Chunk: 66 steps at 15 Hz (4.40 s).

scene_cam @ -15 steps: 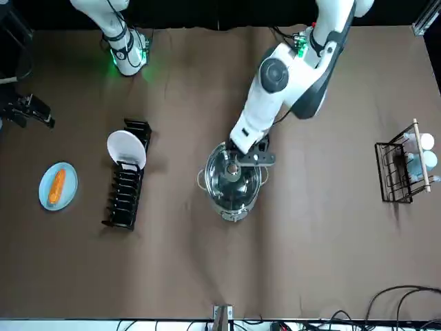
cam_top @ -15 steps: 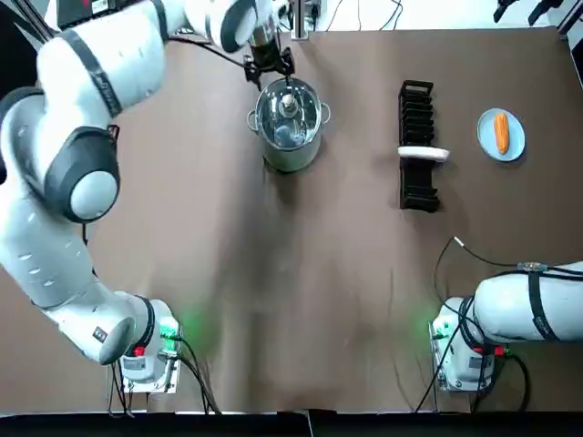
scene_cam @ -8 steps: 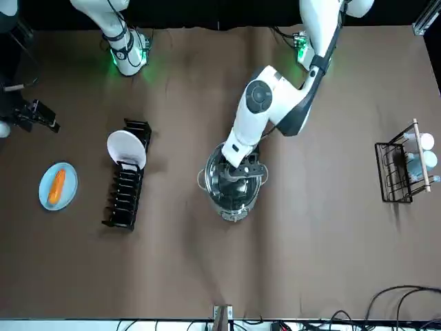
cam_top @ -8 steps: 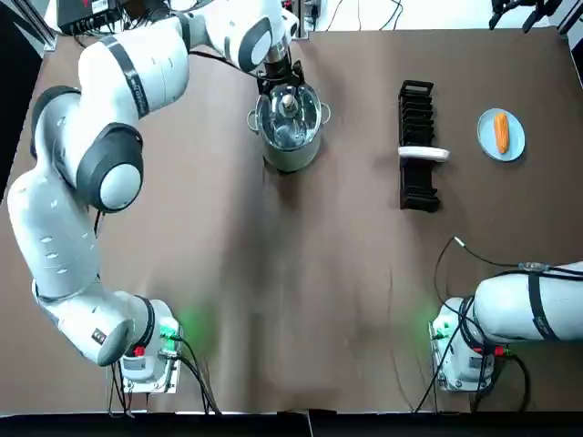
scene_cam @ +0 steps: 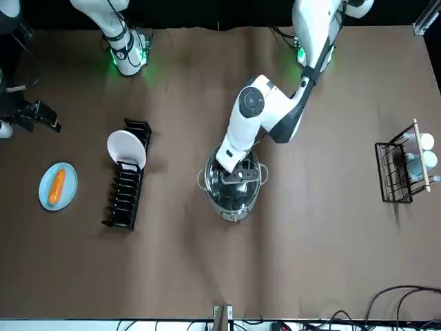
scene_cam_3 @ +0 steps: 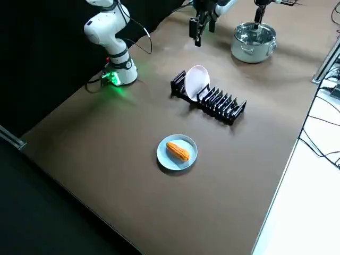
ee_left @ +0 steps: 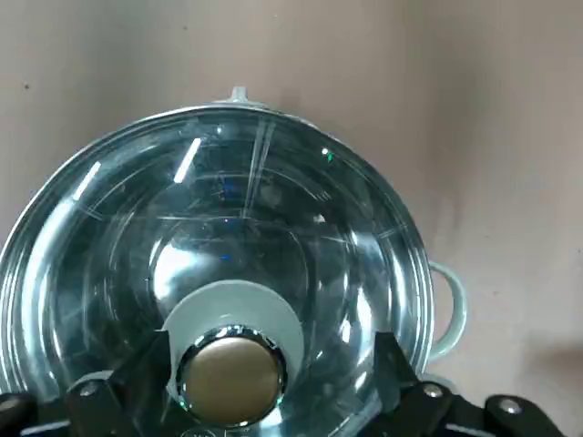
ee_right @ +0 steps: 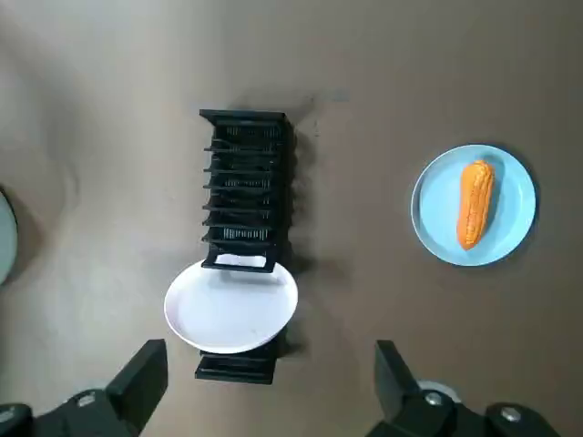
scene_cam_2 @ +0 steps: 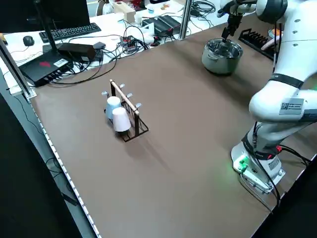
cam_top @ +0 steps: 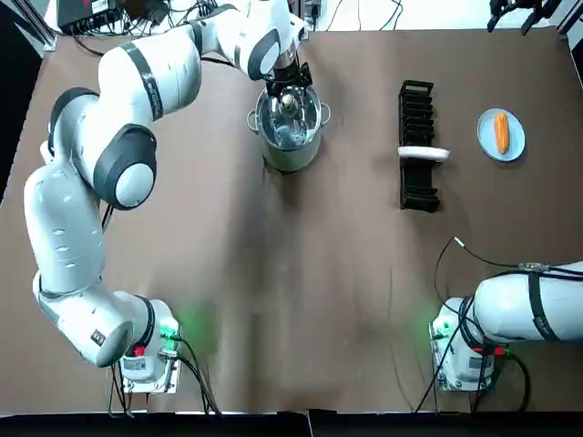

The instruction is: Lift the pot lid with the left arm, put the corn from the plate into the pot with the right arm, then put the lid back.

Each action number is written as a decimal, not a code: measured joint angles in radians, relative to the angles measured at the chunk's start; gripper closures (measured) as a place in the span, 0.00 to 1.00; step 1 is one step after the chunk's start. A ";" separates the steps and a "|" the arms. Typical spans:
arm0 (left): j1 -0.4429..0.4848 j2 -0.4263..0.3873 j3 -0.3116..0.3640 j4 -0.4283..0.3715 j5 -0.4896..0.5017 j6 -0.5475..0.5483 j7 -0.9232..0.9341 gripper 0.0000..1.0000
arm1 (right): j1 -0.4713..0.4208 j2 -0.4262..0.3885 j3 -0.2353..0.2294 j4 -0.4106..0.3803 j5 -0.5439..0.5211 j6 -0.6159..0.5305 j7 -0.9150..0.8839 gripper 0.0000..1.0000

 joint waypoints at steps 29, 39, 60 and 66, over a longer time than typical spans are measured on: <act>-0.010 0.009 0.002 0.020 0.028 -0.103 -0.072 0.49 | 0.004 0.069 -0.001 -0.019 0.000 0.007 -0.002 0.00; 0.124 -0.202 -0.002 0.037 0.000 -0.347 -0.087 0.49 | -0.034 0.290 -0.011 0.000 -0.002 0.040 0.005 0.00; 0.573 -0.383 -0.006 -0.245 -0.073 -0.592 0.721 0.49 | -0.323 0.661 -0.017 -0.084 -0.185 0.690 -0.006 0.30; 0.589 -0.383 -0.007 -0.255 -0.073 -0.591 0.747 0.49 | -0.324 0.662 -0.016 -0.122 -0.185 0.693 -0.006 0.38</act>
